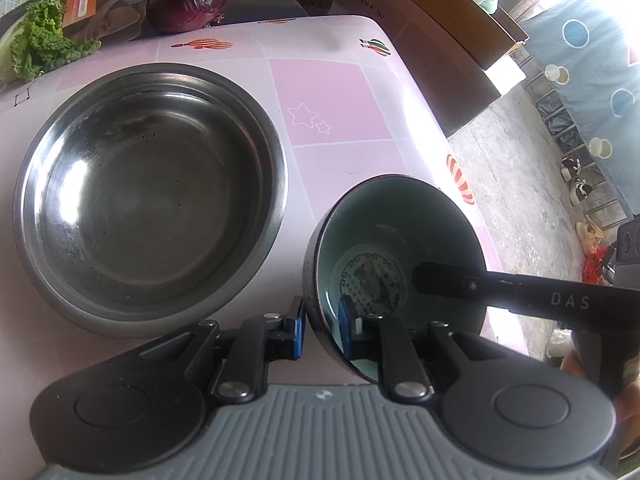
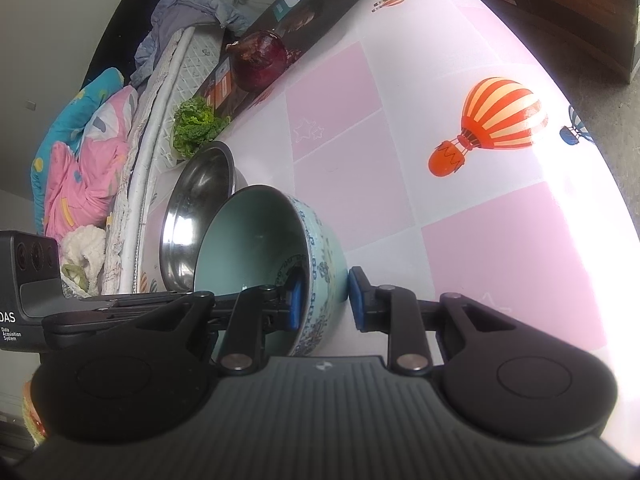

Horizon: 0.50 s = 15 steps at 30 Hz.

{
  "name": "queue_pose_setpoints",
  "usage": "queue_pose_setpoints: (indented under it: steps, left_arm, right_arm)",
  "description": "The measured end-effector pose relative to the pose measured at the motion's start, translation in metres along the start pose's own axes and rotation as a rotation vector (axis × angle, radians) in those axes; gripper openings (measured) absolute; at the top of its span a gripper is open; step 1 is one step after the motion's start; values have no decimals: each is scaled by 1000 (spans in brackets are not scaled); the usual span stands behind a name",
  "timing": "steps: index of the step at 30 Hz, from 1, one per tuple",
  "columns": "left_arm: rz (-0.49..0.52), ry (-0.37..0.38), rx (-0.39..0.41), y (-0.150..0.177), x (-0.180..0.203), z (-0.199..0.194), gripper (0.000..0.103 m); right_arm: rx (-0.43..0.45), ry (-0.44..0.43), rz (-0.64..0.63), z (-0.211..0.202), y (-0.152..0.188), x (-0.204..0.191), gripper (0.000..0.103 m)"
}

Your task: Organize plates and bowls

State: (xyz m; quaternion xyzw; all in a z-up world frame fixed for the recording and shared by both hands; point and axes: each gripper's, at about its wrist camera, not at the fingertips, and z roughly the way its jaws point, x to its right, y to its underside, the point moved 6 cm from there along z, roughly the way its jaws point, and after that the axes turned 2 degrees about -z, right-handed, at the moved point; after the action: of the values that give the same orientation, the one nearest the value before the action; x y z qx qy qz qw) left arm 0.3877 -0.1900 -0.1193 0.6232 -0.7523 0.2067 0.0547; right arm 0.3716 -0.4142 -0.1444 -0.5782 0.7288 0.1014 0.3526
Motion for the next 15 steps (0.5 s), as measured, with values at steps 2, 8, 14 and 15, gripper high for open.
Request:
queue_pose_setpoints:
  steps: [2,8,14,15]
  left_arm:
    - [0,2,5,-1,0,-2,17]
    - [5,4,21,0,1,-8,17]
    - [4,8,26,1,1,-11,17]
    - [5,7,28,1,1,-11,17]
  right_arm:
    - [3,-1,-4,-2,0,0,23]
    - [17,-4,-11,-9,-3,-2,23]
    - [21,-4,-15,-12,-3,-4,23]
    - [22,-5,-16,-13,-4,-4,23]
